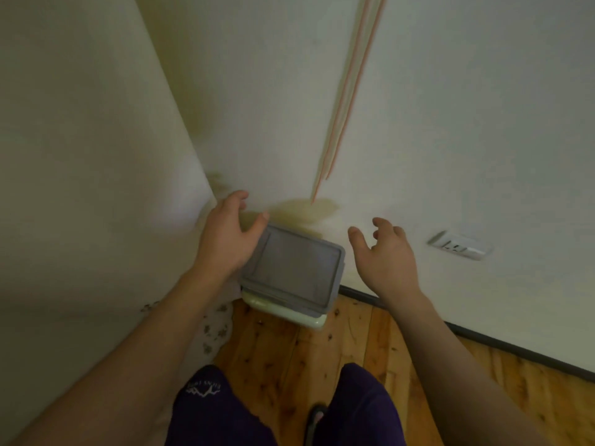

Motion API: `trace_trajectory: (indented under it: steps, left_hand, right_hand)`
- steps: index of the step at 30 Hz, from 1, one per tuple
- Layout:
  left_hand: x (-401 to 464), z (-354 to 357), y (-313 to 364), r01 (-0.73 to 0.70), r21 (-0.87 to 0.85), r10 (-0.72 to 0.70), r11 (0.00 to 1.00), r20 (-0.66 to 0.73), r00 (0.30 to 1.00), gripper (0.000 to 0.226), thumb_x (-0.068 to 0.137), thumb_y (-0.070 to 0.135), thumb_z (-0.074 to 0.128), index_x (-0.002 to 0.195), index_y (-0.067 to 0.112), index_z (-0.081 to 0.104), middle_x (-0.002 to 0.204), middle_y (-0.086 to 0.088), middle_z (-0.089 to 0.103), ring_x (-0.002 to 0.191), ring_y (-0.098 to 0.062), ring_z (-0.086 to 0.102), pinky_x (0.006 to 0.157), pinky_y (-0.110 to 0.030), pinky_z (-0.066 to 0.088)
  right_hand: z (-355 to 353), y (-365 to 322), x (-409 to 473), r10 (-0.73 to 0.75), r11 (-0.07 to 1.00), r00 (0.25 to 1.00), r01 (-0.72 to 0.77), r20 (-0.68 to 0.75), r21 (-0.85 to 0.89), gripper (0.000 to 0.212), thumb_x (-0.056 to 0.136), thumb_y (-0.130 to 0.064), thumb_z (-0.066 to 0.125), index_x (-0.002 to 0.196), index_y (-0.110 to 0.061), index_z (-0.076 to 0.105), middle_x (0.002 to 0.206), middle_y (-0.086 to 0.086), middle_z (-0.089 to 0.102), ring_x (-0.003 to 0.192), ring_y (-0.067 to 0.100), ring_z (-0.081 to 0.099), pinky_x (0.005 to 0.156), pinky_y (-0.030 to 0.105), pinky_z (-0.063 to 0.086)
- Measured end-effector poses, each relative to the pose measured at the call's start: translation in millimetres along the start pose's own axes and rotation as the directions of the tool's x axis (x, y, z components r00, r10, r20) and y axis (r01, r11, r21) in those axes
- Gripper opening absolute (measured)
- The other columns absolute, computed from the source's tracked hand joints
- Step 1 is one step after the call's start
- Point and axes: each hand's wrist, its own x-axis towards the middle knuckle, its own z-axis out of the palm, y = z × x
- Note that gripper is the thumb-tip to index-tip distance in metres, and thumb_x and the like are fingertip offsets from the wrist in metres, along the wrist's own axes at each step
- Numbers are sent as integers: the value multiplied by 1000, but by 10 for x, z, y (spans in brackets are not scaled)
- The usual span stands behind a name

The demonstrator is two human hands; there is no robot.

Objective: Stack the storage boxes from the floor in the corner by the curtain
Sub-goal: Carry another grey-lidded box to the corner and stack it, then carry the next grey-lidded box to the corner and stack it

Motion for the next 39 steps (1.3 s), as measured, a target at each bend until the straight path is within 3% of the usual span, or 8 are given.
trace_trajectory:
  steps: [5,11,19,26,36,39]
  left_hand:
    - [-245,-698,641,-47,-110,41,993,-62,997,54,92,44,59,137,17,48,126,-1,59,113,-16,55,97,-40,47]
    - [-597,-1575,1426,-66,-263,26,963,-152,988,49,89,49,56,131,26,50,119,10,58,104,-1,55,90,-24,46]
    - [-955,-2383,2081,-123,-400,44,908,-201,979,46,89,48,57,129,26,52,113,18,60,101,0,58,85,-13,44]
    - [-1292,-2712,2328,-134,-415,36,900,-237,971,34,91,46,58,123,41,50,108,25,60,101,7,57,78,-2,39]
    - [-2156,-2923,2710,-163,-374,-26,913,-453,891,32,91,49,57,122,40,52,106,28,59,100,7,58,76,-3,42]
    - [-2513,-2843,2817,-136,-370,-77,919,-507,858,36,90,52,56,124,40,51,106,26,60,99,6,58,76,-3,42]
  right_hand:
    - [-726,-563,-216,-60,998,998,60,10,2,66,95,-60,44,144,-16,46,135,8,55,108,20,61,85,29,44]
    - [-1596,-1279,-495,-130,991,991,129,14,41,66,93,-66,43,142,-21,48,130,1,57,95,8,57,78,25,40]
    - [-2334,-1952,-866,-213,954,976,219,-50,203,60,94,-62,47,139,-23,50,120,-5,58,94,5,56,73,19,39]
    - [-2535,-2178,-1193,-287,908,955,297,-78,295,58,94,-61,48,139,-23,51,115,-8,59,91,-4,55,69,8,35]
    - [-2852,-2257,-1556,-446,797,890,441,-90,412,52,92,-62,48,131,-29,55,102,-20,59,91,-22,49,66,2,37]
    - [-2945,-2160,-1684,-517,762,855,482,-42,433,52,93,-63,47,133,-30,54,102,-21,59,91,-21,49,66,6,35]
